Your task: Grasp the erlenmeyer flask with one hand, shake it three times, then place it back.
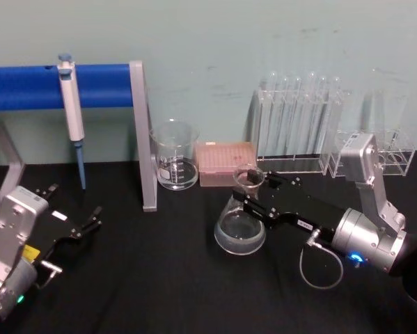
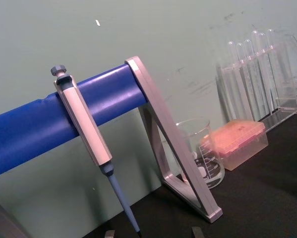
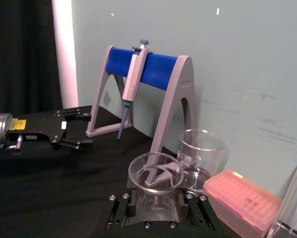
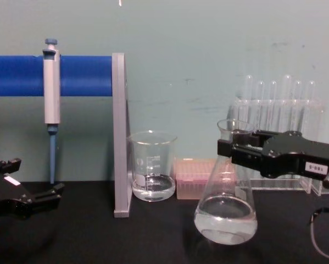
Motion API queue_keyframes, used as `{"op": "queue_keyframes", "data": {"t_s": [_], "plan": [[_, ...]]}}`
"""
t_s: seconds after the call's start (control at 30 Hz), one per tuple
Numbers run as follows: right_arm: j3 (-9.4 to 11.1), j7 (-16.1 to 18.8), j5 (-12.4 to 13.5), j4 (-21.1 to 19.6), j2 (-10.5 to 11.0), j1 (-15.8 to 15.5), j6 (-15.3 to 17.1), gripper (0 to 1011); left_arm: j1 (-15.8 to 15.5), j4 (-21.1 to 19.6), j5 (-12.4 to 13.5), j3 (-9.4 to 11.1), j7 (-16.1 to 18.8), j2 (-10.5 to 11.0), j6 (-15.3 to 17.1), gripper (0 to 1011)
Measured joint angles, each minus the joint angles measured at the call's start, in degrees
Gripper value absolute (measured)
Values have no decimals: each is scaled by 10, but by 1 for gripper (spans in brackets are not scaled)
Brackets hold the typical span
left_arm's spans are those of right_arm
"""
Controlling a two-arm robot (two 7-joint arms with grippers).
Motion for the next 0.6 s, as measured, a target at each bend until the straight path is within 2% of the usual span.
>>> {"op": "queue_keyframes", "data": {"t_s": [0.6], "plan": [[-23,31,-5,45,1,28,-15,453,0,0,0,0,0,0,0,1001]]}}
